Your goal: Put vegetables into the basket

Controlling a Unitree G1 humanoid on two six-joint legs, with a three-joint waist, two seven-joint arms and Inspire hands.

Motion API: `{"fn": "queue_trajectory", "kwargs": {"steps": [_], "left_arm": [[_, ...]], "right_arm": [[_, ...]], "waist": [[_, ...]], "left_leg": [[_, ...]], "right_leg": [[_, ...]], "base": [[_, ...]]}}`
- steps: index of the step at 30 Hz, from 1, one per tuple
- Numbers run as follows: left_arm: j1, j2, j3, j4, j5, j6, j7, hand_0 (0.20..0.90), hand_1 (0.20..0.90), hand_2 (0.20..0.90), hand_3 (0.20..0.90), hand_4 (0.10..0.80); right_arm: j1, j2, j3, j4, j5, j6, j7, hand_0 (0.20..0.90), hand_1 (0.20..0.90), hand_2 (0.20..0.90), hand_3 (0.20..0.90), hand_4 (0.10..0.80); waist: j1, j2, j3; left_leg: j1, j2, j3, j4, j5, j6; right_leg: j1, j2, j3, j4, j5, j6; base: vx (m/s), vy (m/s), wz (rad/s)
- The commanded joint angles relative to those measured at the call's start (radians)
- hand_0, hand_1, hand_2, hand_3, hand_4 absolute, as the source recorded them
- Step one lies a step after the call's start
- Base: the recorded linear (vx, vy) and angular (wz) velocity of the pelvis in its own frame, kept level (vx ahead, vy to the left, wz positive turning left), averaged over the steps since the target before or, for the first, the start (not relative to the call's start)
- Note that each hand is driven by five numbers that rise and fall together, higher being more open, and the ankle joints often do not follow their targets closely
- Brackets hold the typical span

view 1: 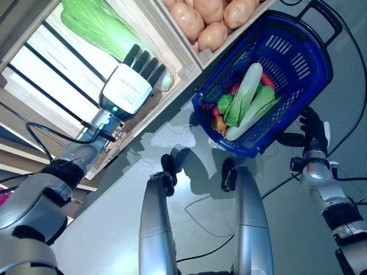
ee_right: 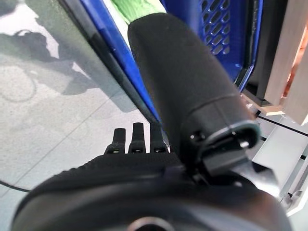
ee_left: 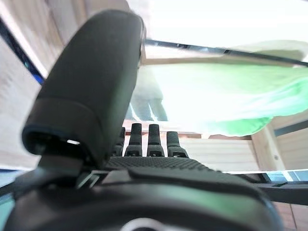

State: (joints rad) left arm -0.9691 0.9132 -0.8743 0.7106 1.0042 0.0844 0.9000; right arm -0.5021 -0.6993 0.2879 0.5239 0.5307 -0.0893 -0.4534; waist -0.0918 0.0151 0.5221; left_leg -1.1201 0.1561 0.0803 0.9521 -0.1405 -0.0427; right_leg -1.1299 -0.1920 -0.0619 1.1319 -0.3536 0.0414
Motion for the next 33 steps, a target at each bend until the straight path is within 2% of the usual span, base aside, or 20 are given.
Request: {"fn": "queue_trajectory", "kwargs": {"steps": [1,3,11,18,19,20,23,26,28,29,33], "left_arm": [[-0.139,0.016,0.103,-0.002,-0.059,0.06,0.092,0.9,0.9,0.9,0.9,0.8],[-0.152,0.012,0.104,-0.002,-0.05,0.055,0.071,0.9,0.9,0.9,0.9,0.8],[-0.194,-0.01,0.058,0.028,-0.059,0.071,-0.041,0.9,0.9,0.9,0.9,0.8],[-0.225,-0.04,0.029,0.057,-0.094,0.092,-0.085,0.9,0.9,0.9,0.9,0.8],[-0.217,-0.048,0.026,0.06,-0.101,0.098,-0.109,0.9,0.9,0.9,0.9,0.8],[-0.23,-0.045,0.027,0.062,-0.102,0.101,-0.138,0.9,0.9,0.9,0.9,0.8],[-0.229,-0.053,0.013,0.079,-0.119,0.105,-0.179,0.9,0.9,0.9,0.9,0.8],[-0.23,-0.059,0.012,0.091,-0.131,0.103,-0.192,0.9,0.9,0.9,0.9,0.8],[-0.24,-0.065,0.018,0.106,-0.155,0.11,-0.194,0.9,0.9,0.9,0.9,0.8],[-0.231,-0.07,0.015,0.111,-0.172,0.11,-0.196,0.9,0.9,0.9,0.9,0.8],[-0.225,-0.078,0.02,0.127,-0.23,0.115,-0.182,0.9,0.9,0.9,0.9,0.8]], "right_arm": [[-0.023,-0.061,-0.085,-0.084,0.028,-0.051,-0.03,0.9,0.9,0.9,0.9,0.8],[-0.031,-0.063,-0.09,-0.089,0.026,-0.049,-0.029,0.9,0.9,0.9,0.9,0.8],[-0.056,-0.056,-0.085,-0.091,0.024,-0.045,-0.018,0.9,0.9,0.9,0.9,0.8],[-0.072,-0.046,-0.078,-0.098,0.028,-0.047,-0.032,0.9,0.9,0.9,0.9,0.8],[-0.063,-0.044,-0.077,-0.097,0.028,-0.045,-0.034,0.9,0.9,0.9,0.9,0.8],[-0.071,-0.048,-0.084,-0.098,0.026,-0.044,-0.033,0.9,0.9,0.9,0.9,0.8],[-0.059,-0.046,-0.087,-0.092,0.021,-0.043,-0.03,0.9,0.9,0.9,0.9,0.8],[-0.05,-0.043,-0.095,-0.092,0.019,-0.042,-0.031,0.9,0.9,0.9,0.9,0.8],[-0.054,-0.044,-0.106,-0.095,0.007,-0.04,-0.023,0.9,0.9,0.9,0.9,0.8],[-0.044,-0.043,-0.101,-0.094,0.006,-0.042,-0.024,0.9,0.9,0.9,0.9,0.8],[-0.042,-0.042,-0.1,-0.086,0.003,-0.058,-0.025,0.9,0.9,0.9,0.9,0.8]], "waist": [[-0.015,-0.016,-0.002],[-0.017,-0.017,-0.002],[-0.027,-0.018,-0.002],[-0.034,-0.022,-0.002],[-0.035,-0.022,-0.002],[-0.037,-0.021,-0.002],[-0.042,-0.023,-0.002],[-0.044,-0.023,-0.002],[-0.048,-0.025,-0.002],[-0.048,-0.025,-0.002],[-0.048,-0.025,-0.002]], "left_leg": [[0.091,0.017,-0.002,0.036,-0.179,0.003],[0.067,0.017,0.002,0.033,-0.159,0.008],[0.05,0.022,0.012,0.036,-0.157,0.009],[0.041,0.025,0.016,0.041,-0.157,0.012],[0.066,0.024,0.012,0.052,-0.186,0.006],[0.041,0.024,0.019,0.05,-0.164,0.015],[0.062,0.026,0.017,0.073,-0.201,0.011],[0.063,0.025,0.02,0.076,-0.203,0.012],[0.037,0.027,0.029,0.068,-0.177,0.019],[0.058,0.027,0.023,0.076,-0.201,0.01],[0.054,0.027,0.027,0.074,-0.201,0.013]], "right_leg": [[0.083,-0.03,0.029,-0.099,0.072,0.029],[0.059,-0.031,0.028,-0.101,0.09,0.022],[0.04,-0.027,0.038,-0.098,0.095,0.028],[0.031,-0.022,0.045,-0.103,0.105,0.032],[0.058,-0.018,0.048,-0.098,0.083,0.04],[0.03,-0.019,0.047,-0.101,0.104,0.031],[0.053,-0.017,0.054,-0.09,0.079,0.04],[0.053,-0.017,0.056,-0.093,0.083,0.04],[0.027,-0.02,0.056,-0.105,0.111,0.036],[0.05,-0.019,0.059,-0.101,0.09,0.045],[0.045,-0.017,0.06,-0.106,0.094,0.045]], "base": [[0.0,0.0,0.0],[-0.031,0.001,0.0],[0.0,0.0,0.0],[0.011,-0.003,-0.04],[0.01,0.01,-0.07],[0.017,0.022,-0.09],[0.067,0.028,-0.09],[0.003,0.023,-0.04],[0.009,0.025,-0.05],[0.075,0.02,-0.06],[0.024,0.018,-0.05]]}}
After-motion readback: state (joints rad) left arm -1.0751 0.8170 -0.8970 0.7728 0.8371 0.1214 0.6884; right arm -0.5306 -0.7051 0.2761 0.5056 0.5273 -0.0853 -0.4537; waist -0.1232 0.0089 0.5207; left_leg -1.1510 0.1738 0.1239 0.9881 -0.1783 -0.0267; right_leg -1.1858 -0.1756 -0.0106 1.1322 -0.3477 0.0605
